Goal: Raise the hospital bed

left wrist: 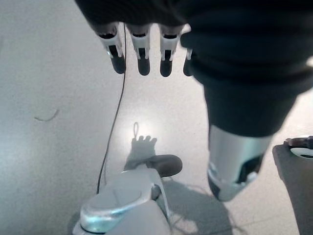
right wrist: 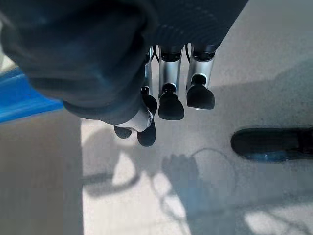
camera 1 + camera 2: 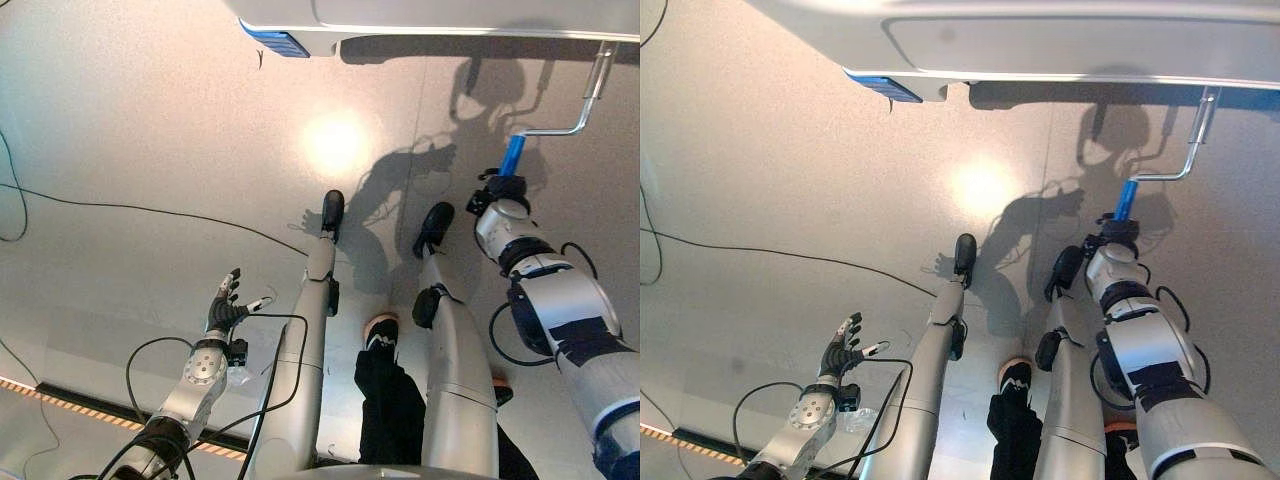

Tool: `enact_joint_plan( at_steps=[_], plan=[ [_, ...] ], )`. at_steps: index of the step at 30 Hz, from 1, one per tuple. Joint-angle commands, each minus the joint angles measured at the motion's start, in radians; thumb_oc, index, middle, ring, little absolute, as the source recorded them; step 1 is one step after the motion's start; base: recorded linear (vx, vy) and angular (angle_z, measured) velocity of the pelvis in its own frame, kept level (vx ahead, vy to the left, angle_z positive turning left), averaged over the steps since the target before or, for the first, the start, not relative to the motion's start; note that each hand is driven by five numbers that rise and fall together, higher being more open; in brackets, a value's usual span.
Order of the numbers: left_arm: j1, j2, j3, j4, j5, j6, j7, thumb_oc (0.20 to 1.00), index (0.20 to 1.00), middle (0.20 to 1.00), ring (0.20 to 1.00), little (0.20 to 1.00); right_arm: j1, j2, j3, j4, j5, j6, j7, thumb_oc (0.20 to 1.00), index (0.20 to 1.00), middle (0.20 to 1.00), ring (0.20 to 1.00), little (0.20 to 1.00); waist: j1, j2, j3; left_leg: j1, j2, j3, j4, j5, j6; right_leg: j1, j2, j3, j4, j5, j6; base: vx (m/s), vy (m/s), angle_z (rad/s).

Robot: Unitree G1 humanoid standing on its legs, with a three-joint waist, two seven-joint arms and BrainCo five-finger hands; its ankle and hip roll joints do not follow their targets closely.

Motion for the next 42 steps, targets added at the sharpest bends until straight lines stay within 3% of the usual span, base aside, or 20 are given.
enact_joint_plan(
  at_steps=[1, 13, 20, 23, 28, 29, 30, 31, 37, 39, 42],
  plan=[
    [0.057, 0.014, -0.007, -0.032, -0.036, -0.005, 0.002, 1.000, 1.000, 1.000, 1.000, 1.000, 0.011, -0.171, -0.006, 0.021, 0.025, -0.034, -0.066, 0.200, 0.200, 0.200, 0.200, 0.200, -0.027, 0.060, -0.006, 0.014, -0.064, 0.035, 0.021, -0.043, 0.030, 0.027, -0.009, 0.022, 0.060, -0.055, 0.094, 0.00, 0.000, 0.00],
    [0.082, 0.035, -0.012, -0.069, -0.042, -0.009, 0.010, 1.000, 1.000, 1.000, 1.000, 1.000, 0.096, -0.344, -0.057, 0.078, -0.013, -0.022, -0.120, 0.200, 0.200, 0.200, 0.200, 0.200, -0.047, 0.066, -0.006, 0.005, -0.059, 0.038, 0.018, -0.042, 0.028, 0.005, -0.010, 0.022, 0.078, -0.060, 0.095, 0.00, -0.002, 0.00],
    [0.086, 0.036, -0.006, -0.076, -0.040, -0.011, 0.026, 1.000, 1.000, 1.000, 1.000, 1.000, 0.131, -0.367, -0.097, 0.072, -0.002, -0.053, -0.175, 0.200, 0.200, 0.200, 0.200, 0.200, -0.056, 0.058, -0.006, -0.001, -0.059, 0.038, 0.025, -0.045, 0.029, -0.002, -0.008, 0.024, 0.086, -0.062, 0.094, 0.00, -0.003, -0.01],
    [0.089, 0.035, 0.000, -0.069, -0.032, -0.013, 0.048, 1.000, 1.000, 1.000, 1.000, 1.000, 0.175, -0.355, -0.128, 0.031, -0.017, -0.098, -0.254, 0.200, 0.200, 0.200, 0.200, 0.200, -0.071, 0.042, -0.006, -0.002, -0.057, 0.038, 0.024, -0.046, 0.029, 0.000, -0.006, 0.021, 0.084, -0.061, 0.095, 0.00, 0.000, 0.00],
    [0.088, 0.021, 0.013, -0.054, -0.032, -0.014, 0.051, 1.000, 1.000, 1.000, 1.000, 1.000, 0.243, -0.316, -0.143, -0.048, -0.001, -0.126, -0.233, 0.200, 0.200, 0.200, 0.200, 0.200, -0.087, 0.021, -0.006, 0.005, -0.056, 0.037, 0.021, -0.044, 0.027, 0.012, -0.005, 0.018, 0.074, -0.055, 0.096, 0.00, 0.000, 0.00],
    [0.088, 0.008, 0.016, -0.042, -0.038, -0.014, 0.053, 1.000, 1.000, 1.000, 1.000, 1.000, 0.276, -0.282, -0.156, -0.080, 0.026, -0.154, -0.222, 0.542, 0.542, 0.542, 0.542, 0.542, -0.093, 0.010, -0.006, 0.012, -0.055, 0.038, 0.025, -0.046, 0.027, 0.018, -0.003, 0.018, 0.074, -0.054, 0.095, 0.00, 0.000, 0.00],
    [0.088, 0.009, 0.016, -0.042, -0.038, -0.014, 0.053, 1.000, 1.000, 1.000, 1.000, 1.000, 0.277, -0.282, -0.157, -0.081, 0.026, -0.154, -0.222, 0.542, 0.542, 0.542, 0.542, 0.542, -0.093, 0.010, -0.006, 0.012, -0.055, 0.039, 0.024, -0.046, 0.027, 0.019, -0.003, 0.019, 0.074, -0.054, 0.095, 0.00, 0.000, 0.00],
    [0.078, -0.007, 0.018, -0.019, -0.037, -0.009, 0.048, 1.000, 1.000, 1.000, 1.000, 1.000, 0.310, -0.257, -0.163, -0.078, 0.023, -0.156, -0.215, 1.000, 1.000, 1.000, 1.000, 1.000, -0.099, 0.002, -0.006, 0.027, -0.054, 0.038, 0.025, -0.046, 0.026, 0.036, -0.002, 0.015, 0.072, -0.053, 0.095, 0.00, 0.000, 0.00],
    [0.056, -0.038, 0.037, 0.066, -0.021, -0.005, 0.040, 1.000, 1.000, 1.000, 1.000, 1.000, 0.439, -0.136, -0.194, -0.125, 0.017, -0.177, -0.202, 1.000, 1.000, 1.000, 1.000, 1.000, -0.116, -0.023, -0.006, 0.129, -0.054, 0.039, 0.002, -0.042, 0.023, 0.146, 0.002, 0.001, 0.043, -0.047, 0.097, -0.03, 0.004, 0.01],
    [0.040, -0.055, 0.067, 0.146, 0.004, 0.003, 0.031, 1.000, 1.000, 1.000, 1.000, 1.000, 0.543, -0.049, -0.190, -0.178, -0.018, -0.188, -0.188, 1.000, 1.000, 1.000, 1.000, 1.000, -0.133, -0.052, -0.006, 0.232, -0.052, 0.038, -0.025, -0.040, 0.021, 0.255, 0.008, -0.004, 0.008, -0.038, 0.098, -0.01, -0.005, 0.02],
    [0.030, -0.061, 0.083, 0.208, 0.037, 0.007, 0.025, 1.000, 1.000, 1.000, 1.000, 1.000, 0.618, 0.003, -0.185, -0.192, -0.061, -0.180, -0.182, 1.000, 1.000, 1.000, 1.000, 1.000, -0.141, -0.070, -0.006, 0.331, -0.049, 0.036, -0.055, -0.039, 0.021, 0.356, 0.011, -0.012, -0.024, -0.033, 0.101, 0.01, -0.008, -0.04]
  ],
)
